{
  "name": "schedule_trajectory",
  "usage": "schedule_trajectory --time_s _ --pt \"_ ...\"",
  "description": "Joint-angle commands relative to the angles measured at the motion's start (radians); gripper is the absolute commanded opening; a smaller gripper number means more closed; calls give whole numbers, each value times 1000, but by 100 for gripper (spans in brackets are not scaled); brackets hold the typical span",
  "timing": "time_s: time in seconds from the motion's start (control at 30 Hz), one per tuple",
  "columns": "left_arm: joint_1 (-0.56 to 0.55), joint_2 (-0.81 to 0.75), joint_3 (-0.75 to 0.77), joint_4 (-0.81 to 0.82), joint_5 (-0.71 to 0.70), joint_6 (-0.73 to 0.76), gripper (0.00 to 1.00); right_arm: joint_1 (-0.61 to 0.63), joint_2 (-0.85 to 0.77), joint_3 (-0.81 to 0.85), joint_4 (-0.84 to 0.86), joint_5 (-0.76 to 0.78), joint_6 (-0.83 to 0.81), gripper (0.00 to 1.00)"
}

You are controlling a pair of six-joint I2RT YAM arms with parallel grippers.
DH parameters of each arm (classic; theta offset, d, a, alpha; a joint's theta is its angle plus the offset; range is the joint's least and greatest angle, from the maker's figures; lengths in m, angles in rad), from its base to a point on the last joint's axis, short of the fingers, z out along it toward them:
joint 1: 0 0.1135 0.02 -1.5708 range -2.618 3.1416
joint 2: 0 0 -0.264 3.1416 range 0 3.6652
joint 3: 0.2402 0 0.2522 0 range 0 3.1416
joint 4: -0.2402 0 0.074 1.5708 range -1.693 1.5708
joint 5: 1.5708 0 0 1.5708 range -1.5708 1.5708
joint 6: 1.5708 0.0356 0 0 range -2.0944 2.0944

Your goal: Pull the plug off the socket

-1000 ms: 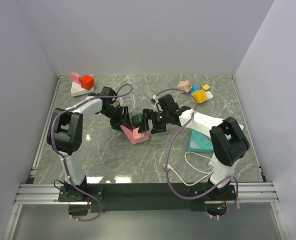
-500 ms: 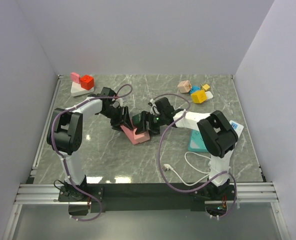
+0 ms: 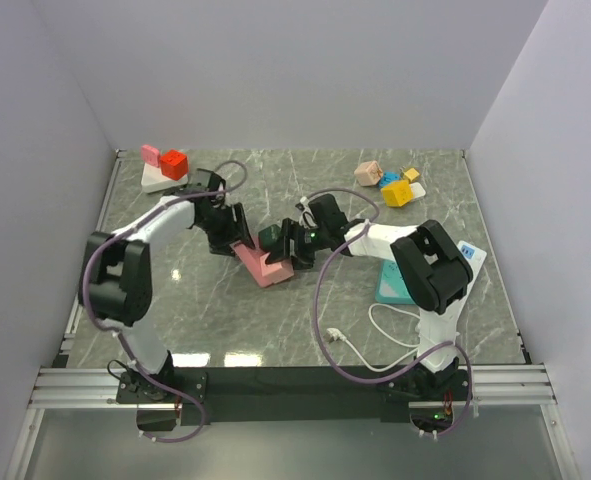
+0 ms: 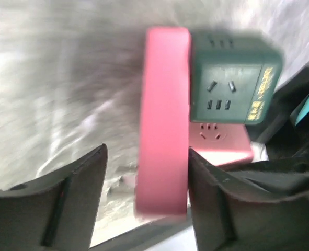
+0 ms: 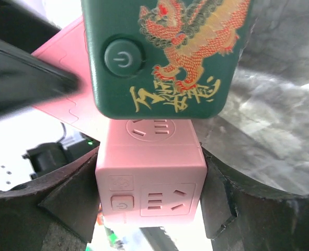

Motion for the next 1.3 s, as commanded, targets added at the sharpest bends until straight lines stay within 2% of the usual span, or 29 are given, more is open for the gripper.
schedule_trajectory --time_s 0.0,0.1,0.23,0.43,0.57,0.7,0.97,1.27 --pt "39 -173 -26 56 -316 -175 68 4 -12 24 17 -30 90 0" --pt "39 -244 -96 68 -383 -235 79 4 -6 43 34 -26 159 0" --pt "26 -318 -232 116 -397 -304 80 4 8 74 26 -13 228 0" --pt "-90 -445 -372 269 -393 -392 83 10 22 124 -1 -11 319 0" --pt "-158 -482 -392 311 -452 -413 84 10 23 153 -66 4 315 0" --pt "-211 -557 -437 378 -511 -424 84 10 41 160 -44 -32 361 0" --pt "-216 -546 -506 421 -590 -409 81 12 34 187 -75 -78 355 0" --pt "-227 -484 -483 576 -561 -383 72 19 8 196 -92 -149 349 0"
